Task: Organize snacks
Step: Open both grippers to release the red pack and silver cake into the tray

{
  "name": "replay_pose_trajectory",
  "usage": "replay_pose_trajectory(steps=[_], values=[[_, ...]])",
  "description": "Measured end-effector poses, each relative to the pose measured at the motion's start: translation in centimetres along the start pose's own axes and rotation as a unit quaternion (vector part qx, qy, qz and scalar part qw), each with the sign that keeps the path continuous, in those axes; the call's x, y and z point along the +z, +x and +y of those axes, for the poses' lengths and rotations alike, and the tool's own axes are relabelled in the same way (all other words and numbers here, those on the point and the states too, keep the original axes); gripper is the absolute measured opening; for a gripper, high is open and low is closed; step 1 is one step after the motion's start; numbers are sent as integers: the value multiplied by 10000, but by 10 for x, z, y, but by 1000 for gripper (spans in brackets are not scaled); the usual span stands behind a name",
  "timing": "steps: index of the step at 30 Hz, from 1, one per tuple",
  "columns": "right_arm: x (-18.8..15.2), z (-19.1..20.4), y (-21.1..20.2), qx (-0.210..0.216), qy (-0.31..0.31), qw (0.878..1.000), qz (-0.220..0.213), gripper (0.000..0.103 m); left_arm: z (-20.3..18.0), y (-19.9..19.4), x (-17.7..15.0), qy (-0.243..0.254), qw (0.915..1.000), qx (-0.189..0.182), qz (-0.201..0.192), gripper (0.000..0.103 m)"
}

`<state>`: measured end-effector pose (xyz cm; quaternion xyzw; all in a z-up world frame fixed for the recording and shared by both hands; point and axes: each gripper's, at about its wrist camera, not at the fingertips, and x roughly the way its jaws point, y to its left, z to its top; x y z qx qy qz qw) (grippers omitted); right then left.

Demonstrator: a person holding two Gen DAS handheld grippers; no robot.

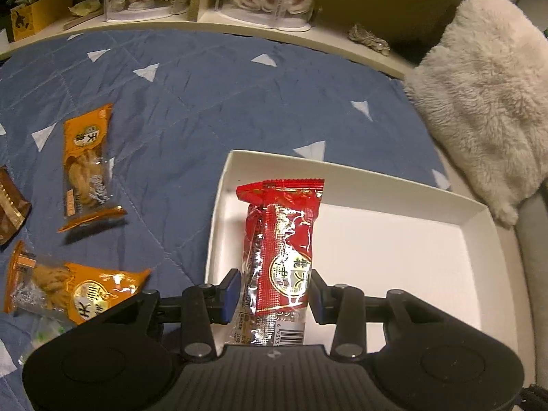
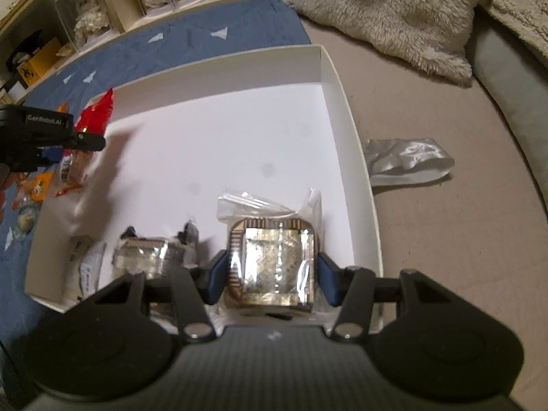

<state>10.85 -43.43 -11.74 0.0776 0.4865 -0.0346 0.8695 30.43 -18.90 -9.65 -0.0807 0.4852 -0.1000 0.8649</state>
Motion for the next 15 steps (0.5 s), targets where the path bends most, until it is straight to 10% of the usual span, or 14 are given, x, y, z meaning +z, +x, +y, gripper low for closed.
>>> replay_pose_trajectory(steps=[5,10,15], values=[[-1,-5,2,-100,-115,9999,26,60,-2,1,-1,28,10000,10,19,45],[0,-5,-11,-89,11,9999,-59,84,-10,-4,-4,100,9998,-100,105,71],[3,-3,-28,-102,55,9998,-148,86,-17,-19,-10,410,9991,-37,106,84]])
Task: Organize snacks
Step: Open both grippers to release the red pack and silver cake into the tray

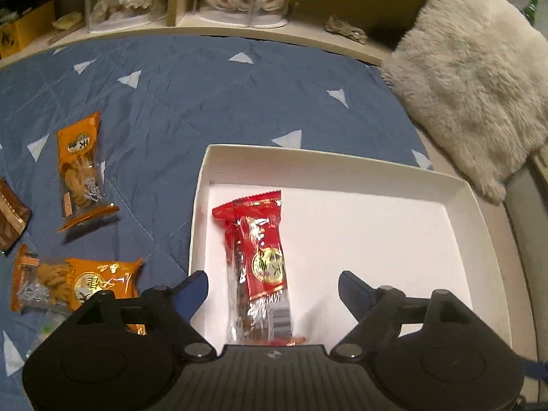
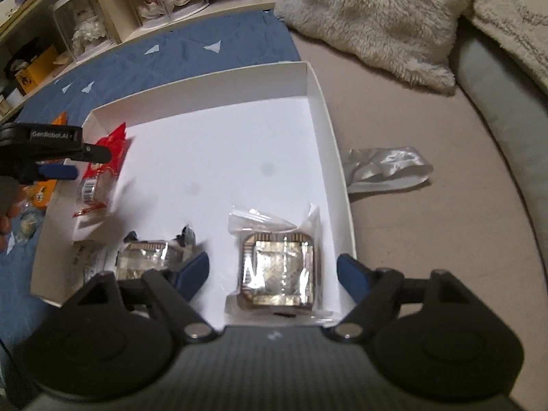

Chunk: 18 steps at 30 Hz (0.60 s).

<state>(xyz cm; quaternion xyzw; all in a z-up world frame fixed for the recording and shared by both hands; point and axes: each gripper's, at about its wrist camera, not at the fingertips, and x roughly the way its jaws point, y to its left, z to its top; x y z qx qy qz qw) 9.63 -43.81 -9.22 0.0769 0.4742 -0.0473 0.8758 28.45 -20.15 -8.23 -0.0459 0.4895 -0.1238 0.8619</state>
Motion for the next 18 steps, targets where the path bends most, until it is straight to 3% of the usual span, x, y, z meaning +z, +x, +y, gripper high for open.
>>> replay_pose_trajectory(steps=[3,12,18], values=[[-2,1,-6,11,37,10000,-9,86,1,-8,-5,58,9999,-42,80,86],[-7,12,-33,-144,79,9995,-256,102,-1,-41,-21,256,9993,-239,143,100],[-7,15,-48,-90,229,9993,-293,103,-2,-64,-35,456,9983,-283,215,103]])
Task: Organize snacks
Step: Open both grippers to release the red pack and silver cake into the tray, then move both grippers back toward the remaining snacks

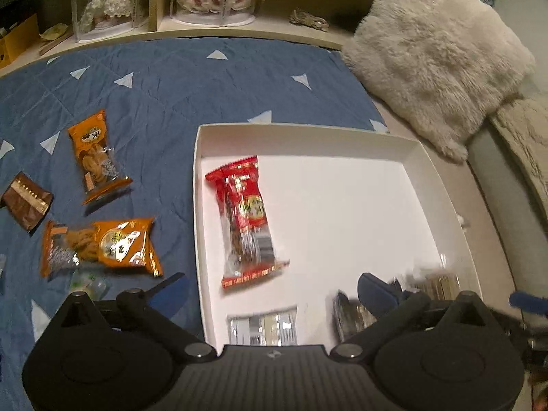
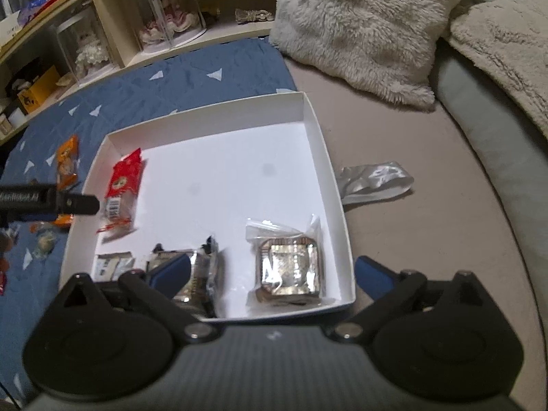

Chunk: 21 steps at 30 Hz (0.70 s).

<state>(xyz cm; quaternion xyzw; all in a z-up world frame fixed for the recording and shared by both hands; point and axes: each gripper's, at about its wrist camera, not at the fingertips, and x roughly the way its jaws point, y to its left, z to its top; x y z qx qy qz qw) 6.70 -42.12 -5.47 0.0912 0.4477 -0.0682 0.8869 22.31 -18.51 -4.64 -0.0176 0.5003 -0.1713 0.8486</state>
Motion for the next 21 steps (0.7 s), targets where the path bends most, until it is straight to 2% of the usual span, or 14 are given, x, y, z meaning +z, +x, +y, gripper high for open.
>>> replay_pose_trajectory(steps=[5,10,21], values=[[-3,5,-10,-123,41,9999,-12,103,1,-19,-12,125,9999,-6,-16,103],[-7,11,-21,-180,101,9998,-28,103,9,-38,-25,68,9997,-176,-137,103],[-15,58,-42,-105,-218,9995,-183,103,38,-77,-46,200,9994,-20,-288,103]])
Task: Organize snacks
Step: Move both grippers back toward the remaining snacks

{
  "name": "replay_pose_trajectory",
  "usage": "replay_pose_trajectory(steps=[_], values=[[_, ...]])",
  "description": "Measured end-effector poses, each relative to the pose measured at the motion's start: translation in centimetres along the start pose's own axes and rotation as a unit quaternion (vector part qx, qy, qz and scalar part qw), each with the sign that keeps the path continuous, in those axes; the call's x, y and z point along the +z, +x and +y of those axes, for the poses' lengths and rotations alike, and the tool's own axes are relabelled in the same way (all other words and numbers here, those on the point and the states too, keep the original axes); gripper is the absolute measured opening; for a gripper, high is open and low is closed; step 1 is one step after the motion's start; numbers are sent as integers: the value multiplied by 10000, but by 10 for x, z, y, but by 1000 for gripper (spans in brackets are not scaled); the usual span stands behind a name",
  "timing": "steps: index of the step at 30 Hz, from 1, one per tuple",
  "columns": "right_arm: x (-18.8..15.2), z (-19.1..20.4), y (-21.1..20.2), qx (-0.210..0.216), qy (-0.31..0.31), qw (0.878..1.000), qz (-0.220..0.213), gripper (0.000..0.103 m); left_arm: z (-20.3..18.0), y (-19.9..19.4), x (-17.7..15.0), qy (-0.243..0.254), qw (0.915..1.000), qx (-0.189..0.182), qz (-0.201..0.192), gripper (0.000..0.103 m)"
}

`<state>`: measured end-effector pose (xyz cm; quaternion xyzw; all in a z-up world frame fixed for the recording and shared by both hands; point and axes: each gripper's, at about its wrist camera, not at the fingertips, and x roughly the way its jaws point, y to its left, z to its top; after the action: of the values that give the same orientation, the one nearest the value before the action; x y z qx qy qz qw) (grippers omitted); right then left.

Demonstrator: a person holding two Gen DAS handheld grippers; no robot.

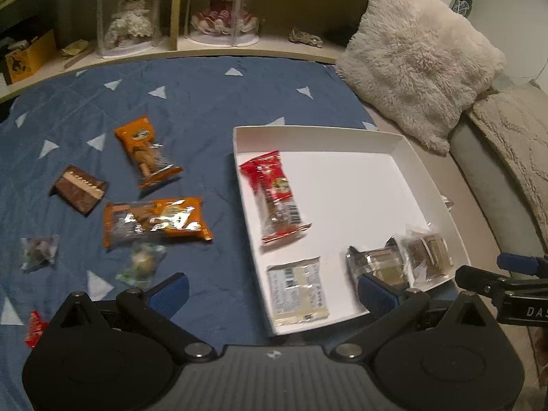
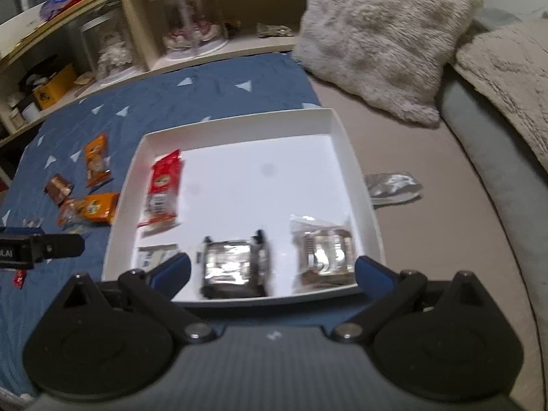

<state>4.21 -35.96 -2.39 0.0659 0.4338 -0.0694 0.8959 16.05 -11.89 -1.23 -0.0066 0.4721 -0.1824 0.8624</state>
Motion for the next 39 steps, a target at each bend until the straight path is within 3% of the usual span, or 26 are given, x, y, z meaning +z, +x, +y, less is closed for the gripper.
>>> replay_pose_trajectory(steps=[20,32,39], values=[[-2,115,27,581,-401,9975,-35,103,126,-34,-29,-348,9971,674,-7,103],[-7,168,63,1135,-489,9922,-135,103,193,-31,-47,-185,9964,823,16,103],[-10,202,86,1588,-638,9845,-386,103,209,-7,-57,48,9929,1085,481,103]])
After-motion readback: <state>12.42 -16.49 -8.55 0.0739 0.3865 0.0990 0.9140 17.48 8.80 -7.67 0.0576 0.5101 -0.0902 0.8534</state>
